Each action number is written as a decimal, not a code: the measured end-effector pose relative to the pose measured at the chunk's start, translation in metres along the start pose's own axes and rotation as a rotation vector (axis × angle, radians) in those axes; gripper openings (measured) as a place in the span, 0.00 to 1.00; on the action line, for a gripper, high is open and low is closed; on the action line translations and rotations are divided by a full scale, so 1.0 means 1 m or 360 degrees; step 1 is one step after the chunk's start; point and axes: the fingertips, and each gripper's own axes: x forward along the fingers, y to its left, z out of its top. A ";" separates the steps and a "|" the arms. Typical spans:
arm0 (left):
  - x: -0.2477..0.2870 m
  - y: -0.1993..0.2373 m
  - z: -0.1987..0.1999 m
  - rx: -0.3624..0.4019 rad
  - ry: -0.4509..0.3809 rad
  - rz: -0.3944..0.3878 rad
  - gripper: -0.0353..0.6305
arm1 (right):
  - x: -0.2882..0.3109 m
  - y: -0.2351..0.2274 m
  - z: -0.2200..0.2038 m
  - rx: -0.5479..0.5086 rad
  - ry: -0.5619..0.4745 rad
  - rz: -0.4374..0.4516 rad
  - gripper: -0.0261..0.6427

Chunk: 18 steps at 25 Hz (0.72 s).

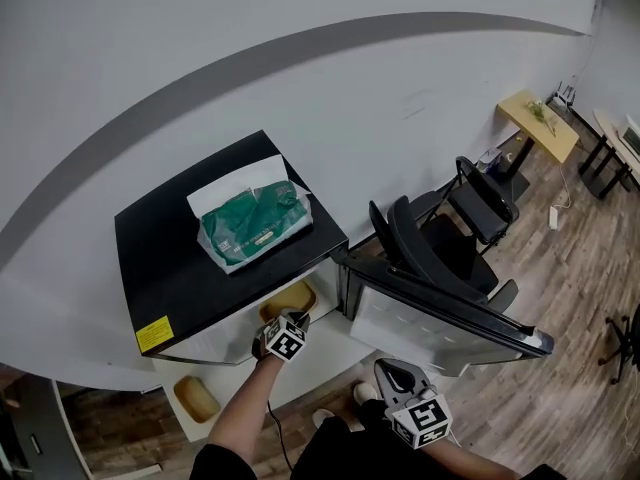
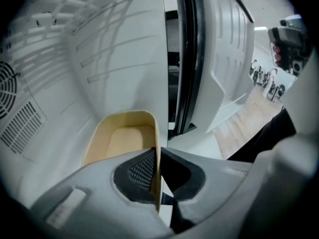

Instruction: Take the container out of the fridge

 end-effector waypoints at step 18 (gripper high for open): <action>-0.169 -0.035 0.000 -0.0348 -0.0567 0.0136 0.08 | 0.040 0.053 0.016 -0.0061 -0.0094 0.0131 0.04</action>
